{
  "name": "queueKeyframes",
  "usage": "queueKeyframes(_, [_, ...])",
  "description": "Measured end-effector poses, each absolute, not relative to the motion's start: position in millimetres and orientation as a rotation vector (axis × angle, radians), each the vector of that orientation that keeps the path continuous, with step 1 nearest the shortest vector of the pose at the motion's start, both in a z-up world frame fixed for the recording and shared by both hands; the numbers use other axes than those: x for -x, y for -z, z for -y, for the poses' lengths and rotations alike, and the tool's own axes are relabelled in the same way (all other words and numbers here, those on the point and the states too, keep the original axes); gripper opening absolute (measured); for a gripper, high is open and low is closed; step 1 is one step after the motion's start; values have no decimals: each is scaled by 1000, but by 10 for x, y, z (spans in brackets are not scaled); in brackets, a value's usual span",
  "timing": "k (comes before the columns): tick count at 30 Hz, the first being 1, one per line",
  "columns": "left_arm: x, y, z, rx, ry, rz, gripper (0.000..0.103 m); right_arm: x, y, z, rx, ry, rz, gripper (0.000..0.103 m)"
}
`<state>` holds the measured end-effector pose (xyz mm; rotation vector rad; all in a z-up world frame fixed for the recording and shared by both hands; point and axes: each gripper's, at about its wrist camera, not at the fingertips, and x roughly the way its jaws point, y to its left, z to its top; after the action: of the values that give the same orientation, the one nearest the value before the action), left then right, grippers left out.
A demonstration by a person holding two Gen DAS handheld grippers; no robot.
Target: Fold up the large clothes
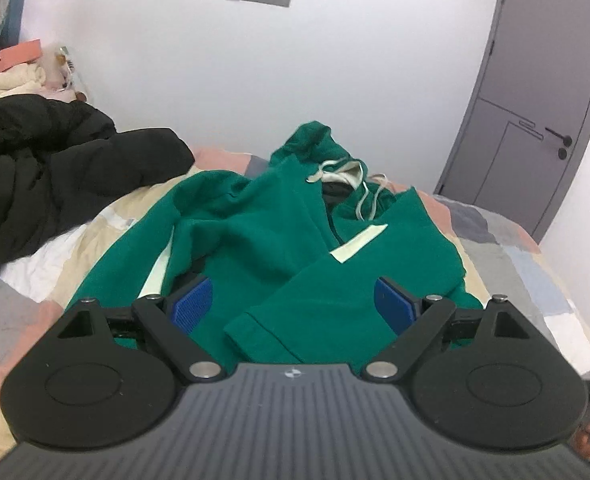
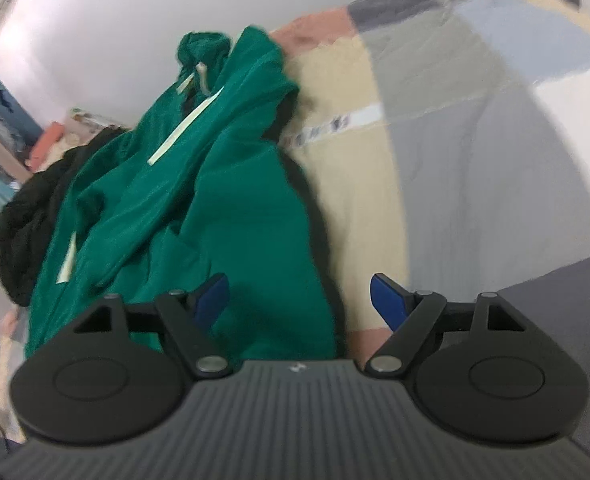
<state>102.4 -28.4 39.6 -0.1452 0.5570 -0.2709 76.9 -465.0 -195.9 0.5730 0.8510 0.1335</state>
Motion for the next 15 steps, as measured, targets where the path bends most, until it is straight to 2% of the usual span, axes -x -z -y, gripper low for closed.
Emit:
queueKeyframes(2, [-1027,-273,215,200,273,-563,91,-790,2109,4619,-617,-137,-855,78])
queueKeyframes(3, [-1026,-189,186,229,278,-571,91,-793,2147,4601,-629,-139,-848,73])
queueKeyframes(4, [-1033,-109,176,244,285,-575,91,-780,2156,4580,-631,-143,-841,55])
queueKeyframes(5, [-1030,-29,171,248,291,-578,91,-766,2149,4552,-622,-139,-838,32])
queueKeyframes(6, [-1033,53,177,244,296,-586,91,-735,2120,4523,-608,-146,-830,20])
queueKeyframes(8, [-1062,170,199,245,296,-624,91,-633,1996,4505,-585,-157,-818,14])
queueKeyframes(12, [-1049,220,226,229,313,-628,91,-325,1696,4621,-609,-189,-724,11])
queueKeyframes(15, [-1046,205,198,242,313,-627,91,-218,1725,4684,-624,-164,-738,11])
